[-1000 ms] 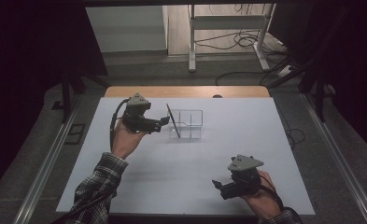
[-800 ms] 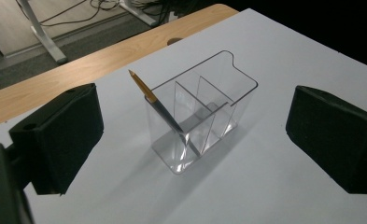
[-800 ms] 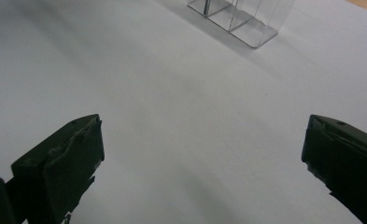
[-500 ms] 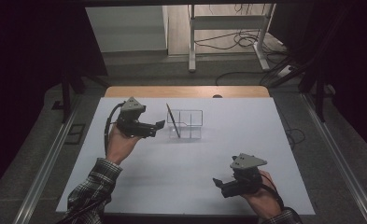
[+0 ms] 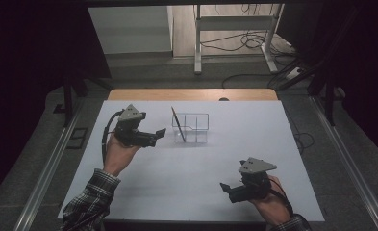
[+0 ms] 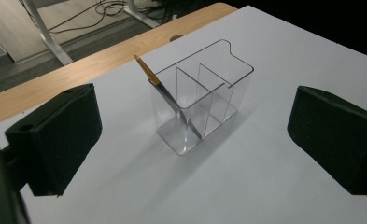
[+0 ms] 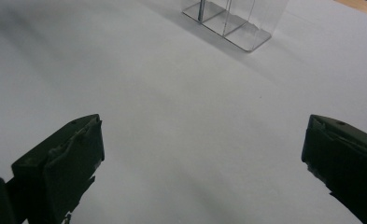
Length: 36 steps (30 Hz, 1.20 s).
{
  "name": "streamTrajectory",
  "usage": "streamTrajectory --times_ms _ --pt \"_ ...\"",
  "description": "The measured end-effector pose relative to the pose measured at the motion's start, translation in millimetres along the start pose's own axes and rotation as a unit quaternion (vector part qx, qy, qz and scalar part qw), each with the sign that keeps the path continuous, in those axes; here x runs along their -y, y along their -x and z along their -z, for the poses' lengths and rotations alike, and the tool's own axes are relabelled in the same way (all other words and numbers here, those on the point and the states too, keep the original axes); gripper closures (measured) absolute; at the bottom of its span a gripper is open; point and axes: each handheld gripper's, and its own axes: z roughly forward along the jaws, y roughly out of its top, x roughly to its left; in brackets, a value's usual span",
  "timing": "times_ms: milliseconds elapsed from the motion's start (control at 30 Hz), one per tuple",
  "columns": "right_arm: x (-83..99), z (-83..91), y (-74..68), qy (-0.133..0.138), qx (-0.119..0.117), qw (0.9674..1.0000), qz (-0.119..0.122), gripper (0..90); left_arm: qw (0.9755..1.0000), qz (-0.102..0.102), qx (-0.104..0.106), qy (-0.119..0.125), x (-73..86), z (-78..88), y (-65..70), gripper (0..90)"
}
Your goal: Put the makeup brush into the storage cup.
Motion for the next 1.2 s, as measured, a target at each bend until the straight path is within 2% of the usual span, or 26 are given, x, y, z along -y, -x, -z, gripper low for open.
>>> streamTrajectory --times_ms 400,767,1200 --pt "0.9 3.6 7.8 0.009 0.001 0.9997 -0.022 0.0 0.9999 0.009 0.004 0.008 18.1 15.6 1.9 3.1" --pt "2.6 5.2 14.5 0.012 0.008 0.9994 -0.030 0.0 1.0000 0.007 0.001 0.005 32.8 26.5 5.0 3.1" --pt "3.6 6.5 19.3 0.016 0.010 0.9990 -0.041 0.0 0.9998 0.020 -0.001 0.009 51.5 39.0 6.1 3.3"
